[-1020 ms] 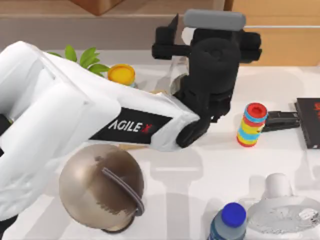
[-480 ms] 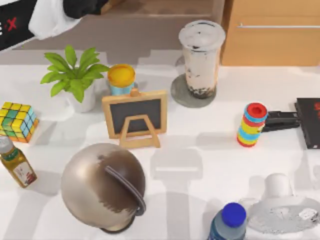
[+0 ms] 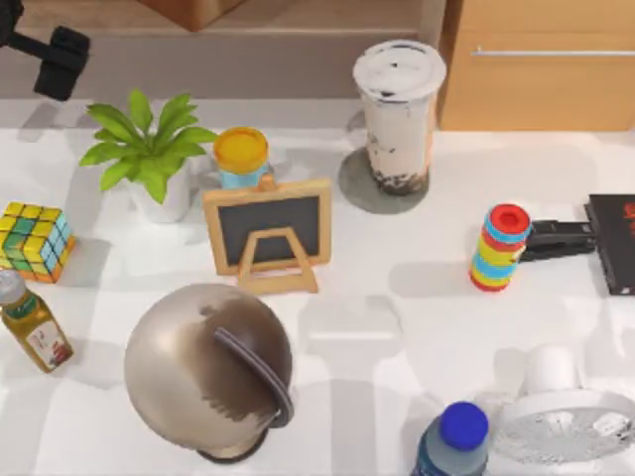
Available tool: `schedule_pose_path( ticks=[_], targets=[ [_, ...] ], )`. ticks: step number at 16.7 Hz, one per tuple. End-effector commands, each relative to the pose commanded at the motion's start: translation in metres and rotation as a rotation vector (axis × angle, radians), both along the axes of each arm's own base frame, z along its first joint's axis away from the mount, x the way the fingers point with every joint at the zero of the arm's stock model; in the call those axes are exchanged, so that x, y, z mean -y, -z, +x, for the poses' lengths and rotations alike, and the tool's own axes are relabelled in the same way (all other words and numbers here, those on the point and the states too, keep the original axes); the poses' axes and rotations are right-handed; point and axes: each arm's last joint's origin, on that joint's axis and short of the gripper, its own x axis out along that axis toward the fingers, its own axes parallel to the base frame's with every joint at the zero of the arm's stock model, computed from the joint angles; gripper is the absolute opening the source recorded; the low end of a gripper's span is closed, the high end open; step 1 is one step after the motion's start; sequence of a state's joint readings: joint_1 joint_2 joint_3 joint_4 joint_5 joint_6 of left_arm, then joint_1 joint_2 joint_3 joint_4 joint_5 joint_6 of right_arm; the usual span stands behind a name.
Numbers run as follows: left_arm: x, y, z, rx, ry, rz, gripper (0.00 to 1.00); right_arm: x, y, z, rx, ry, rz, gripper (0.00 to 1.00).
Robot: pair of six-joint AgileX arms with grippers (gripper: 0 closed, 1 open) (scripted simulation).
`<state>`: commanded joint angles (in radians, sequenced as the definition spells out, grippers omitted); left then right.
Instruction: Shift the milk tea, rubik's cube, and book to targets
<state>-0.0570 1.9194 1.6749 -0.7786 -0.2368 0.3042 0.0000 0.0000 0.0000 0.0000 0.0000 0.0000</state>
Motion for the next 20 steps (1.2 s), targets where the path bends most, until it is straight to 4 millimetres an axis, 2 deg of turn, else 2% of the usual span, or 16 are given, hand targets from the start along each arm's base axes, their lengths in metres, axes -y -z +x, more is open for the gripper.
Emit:
schedule_pose_path(
  ticks=[3,7,15,18,20],
  targets=[
    [-0.024,0.029,-0.01,-0.272,-0.039,-0.11,1.0,0.0,0.0,0.0,0.0,0.0,0.0,1.0],
    [-0.028,0.055,-0.019,-0.503,-0.069,-0.227,1.0,0.0,0.0,0.0,0.0,0.0,0.0,1.0],
    [-0.03,0.062,-0.021,-0.537,-0.073,-0.244,1.0,0.0,0.0,0.0,0.0,0.0,0.0,1.0],
    [-0.041,0.081,-0.023,-0.539,-0.076,-0.244,1.0,0.0,0.0,0.0,0.0,0.0,0.0,1.0],
    [-0.04,0.099,-0.023,-0.541,-0.076,-0.244,1.0,0.0,0.0,0.0,0.0,0.0,0.0,1.0]
  ],
)
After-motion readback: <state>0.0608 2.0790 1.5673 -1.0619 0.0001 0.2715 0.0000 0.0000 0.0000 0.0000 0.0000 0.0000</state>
